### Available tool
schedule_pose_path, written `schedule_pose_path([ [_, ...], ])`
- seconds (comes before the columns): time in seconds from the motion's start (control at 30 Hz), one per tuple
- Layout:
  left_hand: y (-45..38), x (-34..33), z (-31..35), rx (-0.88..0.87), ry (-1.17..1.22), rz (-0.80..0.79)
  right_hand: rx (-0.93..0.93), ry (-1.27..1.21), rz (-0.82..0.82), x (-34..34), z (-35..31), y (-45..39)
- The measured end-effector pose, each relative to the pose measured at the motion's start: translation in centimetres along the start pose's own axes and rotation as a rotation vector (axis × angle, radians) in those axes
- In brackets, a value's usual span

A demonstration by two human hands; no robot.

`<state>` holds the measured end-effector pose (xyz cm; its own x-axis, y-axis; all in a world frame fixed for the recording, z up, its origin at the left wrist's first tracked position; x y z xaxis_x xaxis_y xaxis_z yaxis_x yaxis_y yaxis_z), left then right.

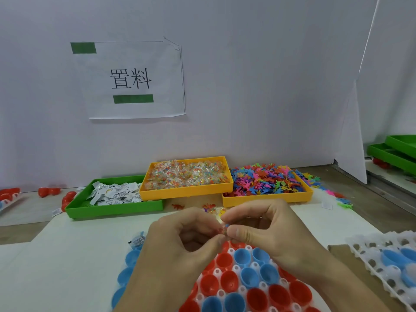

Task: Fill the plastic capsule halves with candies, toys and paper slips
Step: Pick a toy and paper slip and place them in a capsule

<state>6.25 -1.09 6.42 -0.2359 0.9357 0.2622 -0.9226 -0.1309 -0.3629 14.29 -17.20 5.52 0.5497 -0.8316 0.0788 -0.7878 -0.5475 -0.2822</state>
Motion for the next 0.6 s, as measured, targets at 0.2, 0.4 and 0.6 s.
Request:
schedule_pose_path([
  [0.2, 0.2, -0.2, -0.5, -0.094, -0.127, 0.055, -0.023, -0.002, -0.020, -0.2, 0.5, 0.1],
  [0.4, 0.1, -0.1, -0.5, -0.118, -0.165, 0.083, -0.039, 0.064, 0.088, 3.2, 0.6, -0.1],
  [0.6, 0.0, 0.7, -0.4, -0.120, -0.233, 0.113, -0.135, 0.454, 0.127, 7.5, 1.4, 0.4],
])
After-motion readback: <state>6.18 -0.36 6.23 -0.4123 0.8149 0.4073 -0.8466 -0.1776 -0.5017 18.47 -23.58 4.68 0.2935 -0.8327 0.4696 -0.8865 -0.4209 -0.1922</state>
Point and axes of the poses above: each hand's wrist, its own y-axis away from the middle knuckle, its own x-axis out of the back of the hand, z = x × y, the point moved 2 cm from there along -y, towards the middle knuckle, and after that the axes turned 1 degree about y, right-handed, at the moved point
